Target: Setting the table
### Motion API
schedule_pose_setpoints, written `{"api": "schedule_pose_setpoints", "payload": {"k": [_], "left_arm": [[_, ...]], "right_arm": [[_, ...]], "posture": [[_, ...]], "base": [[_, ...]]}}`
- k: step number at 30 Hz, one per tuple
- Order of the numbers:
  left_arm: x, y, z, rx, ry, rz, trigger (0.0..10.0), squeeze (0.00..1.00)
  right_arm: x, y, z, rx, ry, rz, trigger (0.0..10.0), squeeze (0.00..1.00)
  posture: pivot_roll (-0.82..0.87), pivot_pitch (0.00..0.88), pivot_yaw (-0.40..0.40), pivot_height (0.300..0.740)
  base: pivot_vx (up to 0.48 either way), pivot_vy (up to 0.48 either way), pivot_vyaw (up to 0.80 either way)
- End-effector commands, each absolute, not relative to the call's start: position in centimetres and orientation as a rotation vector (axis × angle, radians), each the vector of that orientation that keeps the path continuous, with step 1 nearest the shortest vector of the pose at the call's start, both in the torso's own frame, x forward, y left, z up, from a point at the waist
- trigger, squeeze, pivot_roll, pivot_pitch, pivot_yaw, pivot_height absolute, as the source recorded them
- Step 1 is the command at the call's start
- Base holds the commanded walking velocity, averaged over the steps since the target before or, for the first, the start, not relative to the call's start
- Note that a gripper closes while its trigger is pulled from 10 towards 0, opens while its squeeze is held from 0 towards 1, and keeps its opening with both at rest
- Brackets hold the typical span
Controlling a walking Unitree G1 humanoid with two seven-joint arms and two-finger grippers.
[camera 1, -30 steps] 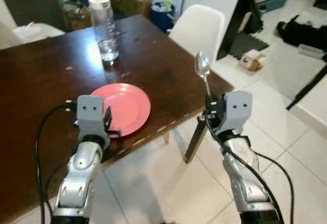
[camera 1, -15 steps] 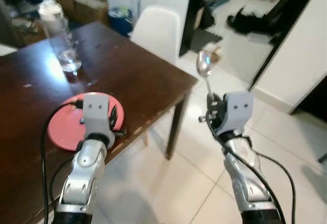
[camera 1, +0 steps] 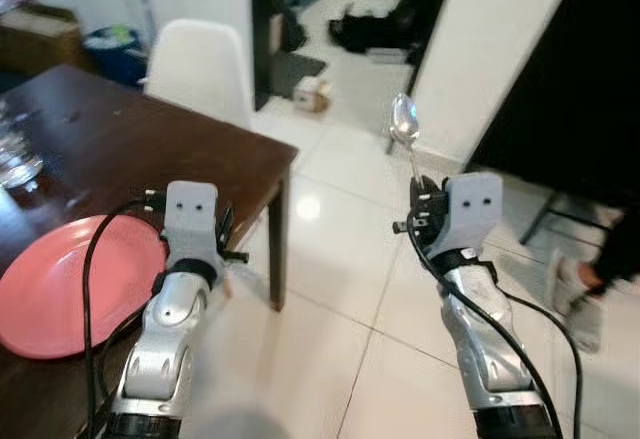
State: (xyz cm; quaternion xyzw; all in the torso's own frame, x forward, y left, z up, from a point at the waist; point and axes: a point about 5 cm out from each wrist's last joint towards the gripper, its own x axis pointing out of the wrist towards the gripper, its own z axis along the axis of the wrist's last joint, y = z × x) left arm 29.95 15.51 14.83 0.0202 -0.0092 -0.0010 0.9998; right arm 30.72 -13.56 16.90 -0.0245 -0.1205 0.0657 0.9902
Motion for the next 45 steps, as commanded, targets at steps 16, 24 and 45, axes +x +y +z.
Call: {"api": "schedule_pose_setpoints", "payload": {"k": [16, 24, 45], "left_arm": [[29.84, 15.44, 14.31, 0.038, -0.002, 0.001, 10.0, 0.00], [29.85, 15.31, 14.38, 0.035, -0.004, -0.007, 10.0, 0.00], [29.74, 15.03, 14.48, 0.018, -0.009, -0.018, 10.0, 0.00]], "right_arm": [[30.66, -13.73, 16.70, -0.049, -0.234, 0.128, 10.0, 0.00], [30.64, -13.73, 16.68, -0.048, -0.233, 0.128, 10.0, 0.00], [30.59, -13.79, 16.61, -0.049, -0.228, 0.128, 10.0, 0.00]], "posture": [[-0.06, 0.026, 0.028, 0.740], [-0.06, 0.028, 0.028, 0.740], [-0.06, 0.034, 0.024, 0.740]], "base": [[0.000, 0.000, -0.80], [0.000, 0.000, -0.80], [0.000, 0.000, -0.80]]}}
